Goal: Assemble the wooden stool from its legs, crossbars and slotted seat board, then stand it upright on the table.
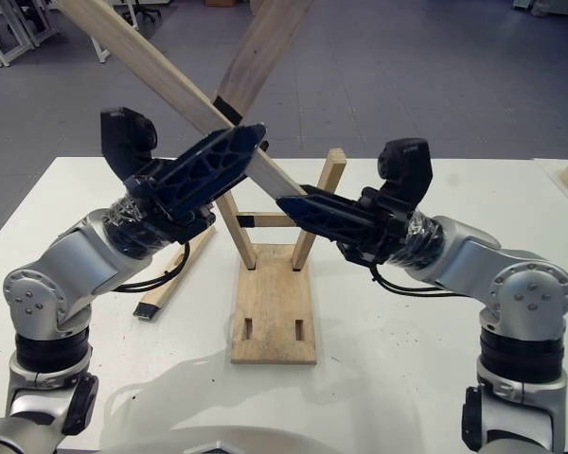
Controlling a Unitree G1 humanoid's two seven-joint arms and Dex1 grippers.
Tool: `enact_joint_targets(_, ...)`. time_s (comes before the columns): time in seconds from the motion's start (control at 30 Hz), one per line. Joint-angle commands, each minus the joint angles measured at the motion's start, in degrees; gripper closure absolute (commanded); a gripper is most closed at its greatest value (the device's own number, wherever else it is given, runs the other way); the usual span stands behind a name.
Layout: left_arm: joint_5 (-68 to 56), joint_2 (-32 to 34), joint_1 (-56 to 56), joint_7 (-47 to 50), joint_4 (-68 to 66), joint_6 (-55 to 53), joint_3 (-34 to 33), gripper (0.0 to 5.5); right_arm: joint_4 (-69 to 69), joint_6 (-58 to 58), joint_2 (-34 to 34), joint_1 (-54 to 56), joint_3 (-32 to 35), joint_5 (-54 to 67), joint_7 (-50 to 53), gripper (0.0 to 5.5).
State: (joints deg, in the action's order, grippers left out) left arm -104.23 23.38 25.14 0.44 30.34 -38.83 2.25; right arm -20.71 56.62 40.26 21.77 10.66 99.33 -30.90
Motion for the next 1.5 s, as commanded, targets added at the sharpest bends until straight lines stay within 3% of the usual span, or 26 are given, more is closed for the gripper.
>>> enact_joint_targets(0.03,0.42,2.68,-1.42,-1.85,0.02,-2.04,-1.4,0.89,-0.48,0.88,1.61,0.41,0.51,-0.59,-1.46,3.48)
enact_joint_targets(0.53,3.04,0.21,-2.27,-3.5,0.07,-0.71,-1.57,3.38,1.33,1.77,1.61,0.72,-1.1,-4.63,-4.11,3.48)
enact_joint_targets(0.7,3.92,-0.54,-3.47,-5.74,0.2,-0.36,-2.46,3.4,0.86,2.68,1.64,-1.1,-1.2,-3.4,-5.91,3.48)
enact_joint_targets(0.8,4.46,-0.25,-3.8,-6.45,-0.43,-0.13,-3.76,3.41,-1.1,2.45,2.59,-3.25,-1.44,-8.34,-9.75,2.75)
enact_joint_targets(0.93,6.83,2.52,-4.21,-8.35,-0.93,0.26,-8.55,3.41,-0.43,0.94,6.4,-6.38,-1.4,-19.29,-17.17,1.99)
enact_joint_targets(1.07,19.57,11.28,-9.4,-21.12,2.16,-1.39,-11.47,3.42,-0.54,-7.92,12.65,-11.38,-9.04,-41.03,-24.73,1.96)
enact_joint_targets(1.2,39.73,16.2,-18.26,-39.44,3.22,4.92,-6.74,3.42,-2.1,-17.12,12.46,-12.34,-19.43,-60.51,-23.27,1.96)
enact_joint_targets(1.4,61.41,15.13,-26.12,-53.13,-2.55,17.84,4.3,3.42,-1.89,-26.96,9.95,-12.3,-28.85,-77.51,-22.07,1.96)
enact_joint_targets(1.5,67.88,13.25,-26.23,-56.7,-8.17,23.77,6.72,3.42,-0.84,-30.1,8.71,-13.13,-31.96,-83.53,-21.39,1.96)
